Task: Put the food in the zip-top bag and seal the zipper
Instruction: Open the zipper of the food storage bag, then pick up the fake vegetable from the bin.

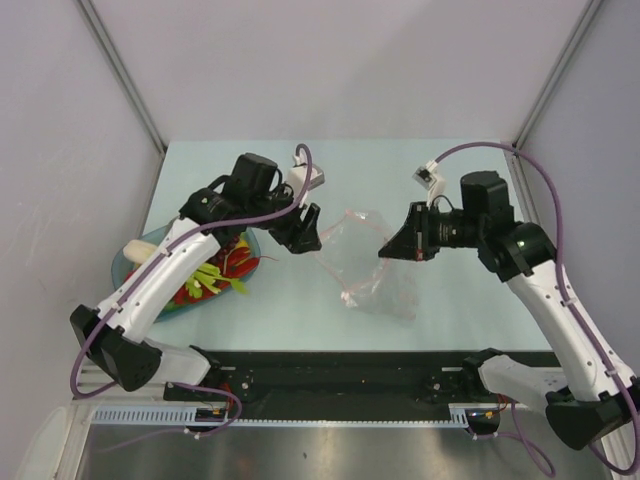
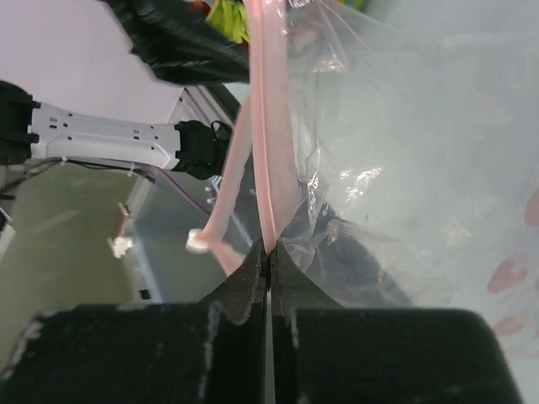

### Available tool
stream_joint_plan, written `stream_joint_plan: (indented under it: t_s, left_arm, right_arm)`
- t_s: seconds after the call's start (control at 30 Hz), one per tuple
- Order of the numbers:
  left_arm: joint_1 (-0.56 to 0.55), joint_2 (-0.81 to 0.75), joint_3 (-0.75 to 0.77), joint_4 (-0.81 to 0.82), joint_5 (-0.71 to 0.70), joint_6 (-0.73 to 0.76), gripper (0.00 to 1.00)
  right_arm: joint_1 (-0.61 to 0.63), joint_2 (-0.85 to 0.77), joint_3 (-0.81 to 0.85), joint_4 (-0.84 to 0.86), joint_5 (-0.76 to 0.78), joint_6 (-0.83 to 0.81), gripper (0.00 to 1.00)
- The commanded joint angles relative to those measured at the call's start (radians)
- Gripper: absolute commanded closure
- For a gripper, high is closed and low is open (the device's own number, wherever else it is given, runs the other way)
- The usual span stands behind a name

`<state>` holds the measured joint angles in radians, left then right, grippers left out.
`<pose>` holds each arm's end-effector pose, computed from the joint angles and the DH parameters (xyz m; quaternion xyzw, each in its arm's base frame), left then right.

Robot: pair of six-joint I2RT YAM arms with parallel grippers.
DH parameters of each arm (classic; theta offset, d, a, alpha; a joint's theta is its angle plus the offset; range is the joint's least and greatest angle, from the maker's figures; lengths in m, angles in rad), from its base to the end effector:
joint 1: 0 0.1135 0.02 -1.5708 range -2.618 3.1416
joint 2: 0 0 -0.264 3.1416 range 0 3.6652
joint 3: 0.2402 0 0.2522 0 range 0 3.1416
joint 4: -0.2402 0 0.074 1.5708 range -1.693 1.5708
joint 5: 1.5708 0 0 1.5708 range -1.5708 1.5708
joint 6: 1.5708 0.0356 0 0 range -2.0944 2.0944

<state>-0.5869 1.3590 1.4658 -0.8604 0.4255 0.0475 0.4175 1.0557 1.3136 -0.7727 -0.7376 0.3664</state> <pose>0.2244 -0.1669 0.3845 0.3595 0.8261 -0.2902 0.3227 0.1721 0.1025 0.4143 -0.2021 0.8008 0.4673 0.3153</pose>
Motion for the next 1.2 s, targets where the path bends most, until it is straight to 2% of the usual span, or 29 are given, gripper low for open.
stream_joint_plan:
  t_s: [0.0,0.03,0.07,0.17,0.33,0.43,0.47,0.5,0.53,0.57,0.67,0.8,0.87,0.97,1.17]
  left_arm:
    - [0.007,-0.055,-0.004,-0.086,0.053,0.142,0.22]
    - [0.010,-0.069,0.001,-0.104,0.061,0.159,0.05]
    - [0.019,-0.087,0.004,-0.114,0.068,0.173,0.00]
    - [0.083,-0.162,0.018,-0.170,0.078,0.238,0.00]
    - [0.317,-0.329,0.018,-0.291,0.055,0.388,0.00]
    - [0.410,-0.408,-0.039,-0.374,-0.019,0.559,0.00]
    - [0.429,-0.426,-0.067,-0.405,-0.033,0.684,0.00]
    - [0.459,-0.445,-0.126,-0.434,-0.054,0.742,0.00]
    - [0.478,-0.493,-0.160,-0.436,-0.097,0.797,0.01]
    - [0.499,-0.515,-0.191,-0.442,-0.103,0.930,0.01]
    - [0.556,-0.581,-0.283,-0.448,-0.139,1.133,0.03]
    - [0.584,-0.572,-0.375,-0.433,-0.186,1.282,0.09]
    - [0.639,-0.555,-0.389,-0.434,-0.162,1.359,0.11]
    - [0.691,-0.526,-0.412,-0.401,-0.148,1.429,0.12]
    - [0.703,-0.479,-0.450,-0.310,-0.175,1.508,0.12]
  right_arm:
    - [-0.011,0.026,-0.128,0.027,-0.046,0.115,1.00]
    - [-0.013,0.030,-0.142,0.036,-0.037,0.112,1.00]
    - [-0.019,0.042,-0.151,0.053,-0.031,0.111,1.00]
    - [-0.028,0.062,-0.174,0.075,-0.026,0.105,1.00]
    - [-0.029,0.082,-0.175,0.084,-0.020,0.091,1.00]
    - [-0.028,0.089,-0.175,0.095,-0.017,0.092,1.00]
    - [-0.026,0.092,-0.174,0.095,-0.017,0.091,1.00]
    - [-0.026,0.095,-0.169,0.095,-0.013,0.089,1.00]
    - [-0.025,0.101,-0.166,0.093,-0.011,0.086,1.00]
    - [-0.025,0.102,-0.159,0.093,-0.005,0.082,1.00]
    - [-0.026,0.107,-0.149,0.090,0.000,0.085,1.00]
    - [-0.029,0.106,-0.139,0.084,0.003,0.086,1.00]
    - [-0.031,0.105,-0.137,0.085,0.004,0.083,1.00]
    - [-0.037,0.104,-0.140,0.085,-0.003,0.082,1.00]
    - [-0.040,0.110,-0.139,0.084,-0.013,0.078,1.00]
